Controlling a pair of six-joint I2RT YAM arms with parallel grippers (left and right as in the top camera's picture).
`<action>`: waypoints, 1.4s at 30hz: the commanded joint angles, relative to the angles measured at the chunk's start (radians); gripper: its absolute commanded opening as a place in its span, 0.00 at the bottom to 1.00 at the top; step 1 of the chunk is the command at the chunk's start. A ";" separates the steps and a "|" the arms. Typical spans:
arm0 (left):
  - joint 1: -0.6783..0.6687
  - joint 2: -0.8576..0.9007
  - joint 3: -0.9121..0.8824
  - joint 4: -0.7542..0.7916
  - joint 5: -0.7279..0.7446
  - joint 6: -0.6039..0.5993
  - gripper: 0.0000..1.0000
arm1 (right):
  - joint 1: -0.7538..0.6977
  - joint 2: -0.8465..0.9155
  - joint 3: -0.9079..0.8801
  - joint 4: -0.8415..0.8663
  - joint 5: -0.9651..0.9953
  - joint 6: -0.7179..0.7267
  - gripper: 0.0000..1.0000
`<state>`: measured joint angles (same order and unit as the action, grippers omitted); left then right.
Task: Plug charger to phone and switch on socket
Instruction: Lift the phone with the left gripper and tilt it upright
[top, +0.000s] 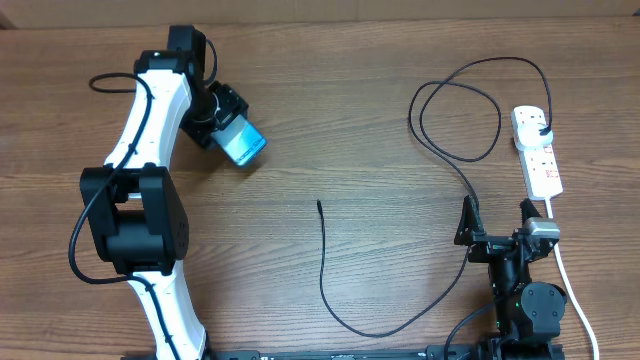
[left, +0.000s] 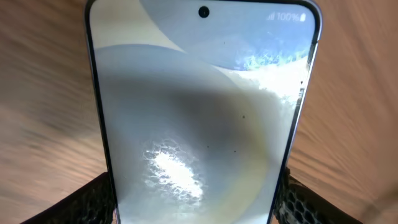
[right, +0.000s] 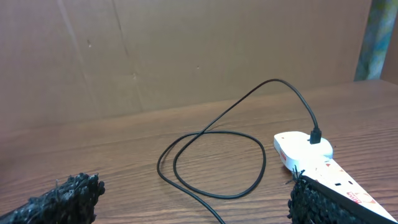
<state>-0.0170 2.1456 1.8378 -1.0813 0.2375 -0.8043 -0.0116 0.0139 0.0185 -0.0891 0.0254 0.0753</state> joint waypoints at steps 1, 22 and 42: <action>0.002 -0.003 0.043 0.024 0.272 0.023 0.04 | 0.005 -0.011 -0.011 0.006 -0.001 0.006 1.00; 0.002 -0.003 0.043 -0.040 0.980 -0.100 0.04 | 0.005 -0.011 -0.011 0.006 -0.001 0.006 1.00; 0.002 -0.003 0.043 -0.215 1.160 -0.204 0.04 | 0.005 -0.011 -0.011 0.006 -0.001 0.006 1.00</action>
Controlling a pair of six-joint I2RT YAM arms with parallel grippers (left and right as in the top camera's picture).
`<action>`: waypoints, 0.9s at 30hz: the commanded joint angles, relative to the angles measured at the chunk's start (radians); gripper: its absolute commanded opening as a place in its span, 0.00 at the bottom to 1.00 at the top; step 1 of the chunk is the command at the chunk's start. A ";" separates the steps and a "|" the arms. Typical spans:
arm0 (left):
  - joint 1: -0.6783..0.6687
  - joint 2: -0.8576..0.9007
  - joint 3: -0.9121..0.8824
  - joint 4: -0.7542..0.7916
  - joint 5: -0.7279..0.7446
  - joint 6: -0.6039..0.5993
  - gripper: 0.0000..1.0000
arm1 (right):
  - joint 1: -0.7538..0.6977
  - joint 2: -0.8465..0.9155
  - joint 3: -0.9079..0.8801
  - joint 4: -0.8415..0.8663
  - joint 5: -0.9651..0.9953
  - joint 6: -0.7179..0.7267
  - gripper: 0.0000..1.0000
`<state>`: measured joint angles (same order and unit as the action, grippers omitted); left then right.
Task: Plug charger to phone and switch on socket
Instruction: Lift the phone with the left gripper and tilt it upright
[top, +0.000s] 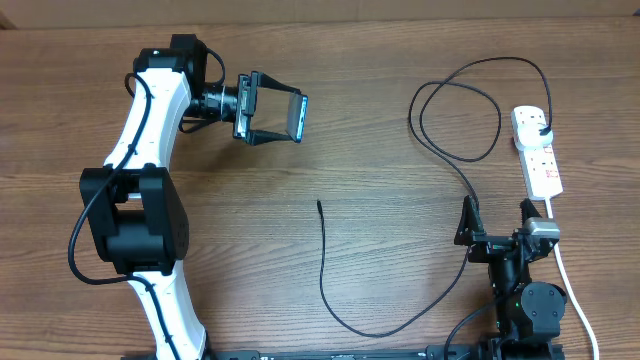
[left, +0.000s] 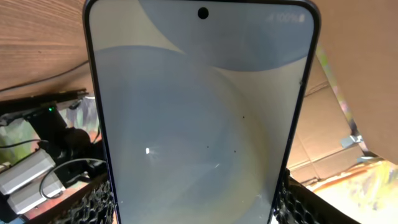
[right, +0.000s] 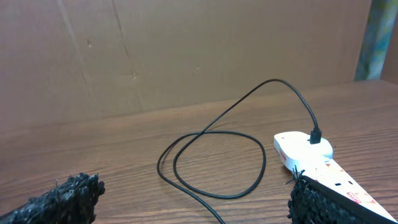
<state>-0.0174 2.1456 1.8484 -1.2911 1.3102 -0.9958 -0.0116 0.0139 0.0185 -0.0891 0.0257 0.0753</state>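
My left gripper (top: 272, 117) is shut on the phone (top: 297, 117), held off the table at the back left and turned on edge, screen toward the right. The phone's screen (left: 199, 118) fills the left wrist view between both fingers. The black charger cable (top: 323, 262) lies across the middle of the table, its free plug tip (top: 318, 204) near the centre. The cable loops (right: 211, 163) at the back right and runs into the white socket strip (top: 537, 155), seen also from the right wrist (right: 305, 149). My right gripper (top: 497, 225) rests open at the front right, nothing between its fingers.
The socket strip's white lead (top: 572, 290) runs down the right side past my right arm's base (top: 525, 300). A brown cardboard wall (right: 186, 50) stands behind the table. My left arm (top: 150, 110) stretches along the table's left side.
My left gripper has lifted and rotated with the phone, which now stands on edge facing right instead of tilted low toward the table. The right arm and the cable have not moved.
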 joint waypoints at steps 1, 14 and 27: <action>0.002 -0.003 0.032 -0.007 0.095 -0.009 0.04 | 0.005 -0.011 -0.011 0.006 -0.001 0.006 1.00; 0.002 -0.003 0.032 -0.022 0.124 0.031 0.04 | 0.005 -0.011 -0.011 0.006 -0.001 0.006 1.00; 0.004 -0.003 0.032 -0.021 0.123 0.031 0.04 | 0.005 -0.011 -0.011 0.006 -0.002 0.006 1.00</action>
